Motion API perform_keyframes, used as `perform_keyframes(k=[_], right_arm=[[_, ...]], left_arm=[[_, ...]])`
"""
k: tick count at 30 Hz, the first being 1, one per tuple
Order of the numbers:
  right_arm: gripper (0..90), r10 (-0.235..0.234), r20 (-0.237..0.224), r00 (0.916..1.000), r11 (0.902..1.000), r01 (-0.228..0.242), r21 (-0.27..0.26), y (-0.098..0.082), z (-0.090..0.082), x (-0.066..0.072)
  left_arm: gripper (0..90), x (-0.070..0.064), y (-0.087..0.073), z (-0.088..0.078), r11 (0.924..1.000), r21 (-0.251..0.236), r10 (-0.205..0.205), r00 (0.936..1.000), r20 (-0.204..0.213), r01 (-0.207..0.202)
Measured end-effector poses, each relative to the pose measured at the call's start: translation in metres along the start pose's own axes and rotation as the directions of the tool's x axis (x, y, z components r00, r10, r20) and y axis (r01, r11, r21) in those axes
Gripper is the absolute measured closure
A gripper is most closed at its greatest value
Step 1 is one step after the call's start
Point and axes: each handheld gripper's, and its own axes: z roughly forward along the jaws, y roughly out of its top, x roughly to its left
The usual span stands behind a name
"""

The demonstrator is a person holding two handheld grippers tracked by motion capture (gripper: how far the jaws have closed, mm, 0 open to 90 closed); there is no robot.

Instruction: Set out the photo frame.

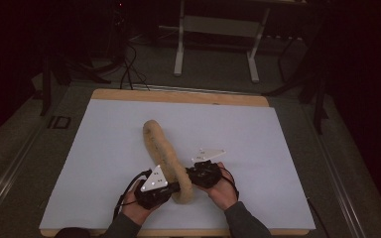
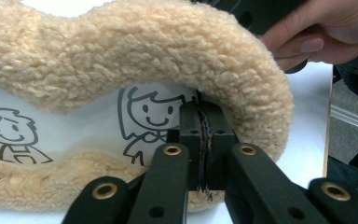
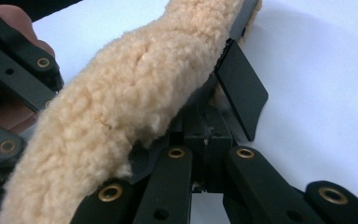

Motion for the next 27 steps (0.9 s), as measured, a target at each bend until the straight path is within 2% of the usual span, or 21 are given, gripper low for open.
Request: perform_keyframes(k=[5,10,19,22,27], right_arm=[[84.4,0.029,0.009,0.9995,0.9994,-0.029,0.017,0.0,-0.004,-0.003],[75.3,0.062,0.029,0.9976,0.9973,-0.063,0.038,0.0,-0.014,-0.007],[58.8,0.075,0.053,0.9957,0.9971,-0.076,0.011,0.006,-0.04,-0.008],[55.5,0.11,0.03,0.9935,0.9939,-0.11,-0.008,0.007,-0.047,-0.01],[52.7,0.132,0.021,0.991,0.9907,-0.132,-0.033,0.006,-0.054,-0.012]], left_arm=[[87.2,-0.002,0.0,0.002,0.9997,0.019,0.017,0.9999,-0.002,-0.017],[85.8,-0.001,0.0,-0.001,0.9998,0.011,0.014,0.9999,-0.005,-0.014],[82.9,0.005,-0.001,-0.007,1.0,0.005,-0.001,0.9996,-0.028,0.001],[81.8,0.008,-0.001,-0.01,0.9999,0.005,-0.01,0.9991,-0.04,0.01],[78.6,0.012,-0.001,-0.014,0.9998,0.008,-0.017,0.9977,-0.066,0.017]])
